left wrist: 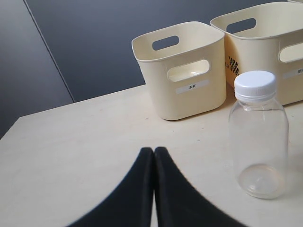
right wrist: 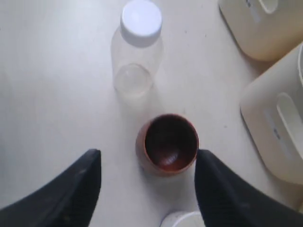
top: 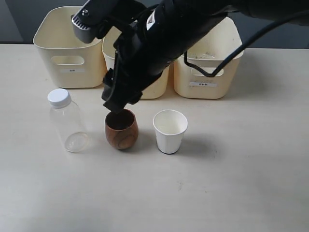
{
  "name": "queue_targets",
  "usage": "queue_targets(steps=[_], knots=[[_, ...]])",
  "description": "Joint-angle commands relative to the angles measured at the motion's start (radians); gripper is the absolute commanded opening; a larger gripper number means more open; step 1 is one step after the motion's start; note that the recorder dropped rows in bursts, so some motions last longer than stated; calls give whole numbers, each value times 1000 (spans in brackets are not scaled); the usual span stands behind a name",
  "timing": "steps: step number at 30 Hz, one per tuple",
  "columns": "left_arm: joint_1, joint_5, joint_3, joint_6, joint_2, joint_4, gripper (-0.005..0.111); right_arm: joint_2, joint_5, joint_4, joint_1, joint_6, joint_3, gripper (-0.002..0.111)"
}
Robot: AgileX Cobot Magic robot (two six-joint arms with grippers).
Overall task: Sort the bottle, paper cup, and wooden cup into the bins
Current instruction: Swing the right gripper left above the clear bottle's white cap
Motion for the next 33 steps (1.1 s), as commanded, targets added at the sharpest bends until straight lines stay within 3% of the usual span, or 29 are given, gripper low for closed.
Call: queue_targets(steps=[1,3,9,21,33], knots=[[3,-6,1,-2,-5,3,0,39,-119,128,-1,-97,-6,74],[3,-6,1,-2,-5,3,0,75,-185,176,-1,-136,-7,79],[3,-6,1,-2,-5,3,0,206,-225,400,-1,-319,-113,79],[3,-6,1,-2,-5,3,0,414,-135,436,-1,-319,-366,79],[3,-6,1,-2,-5,3,0,482,-141,436,-1,-316,-386,79]])
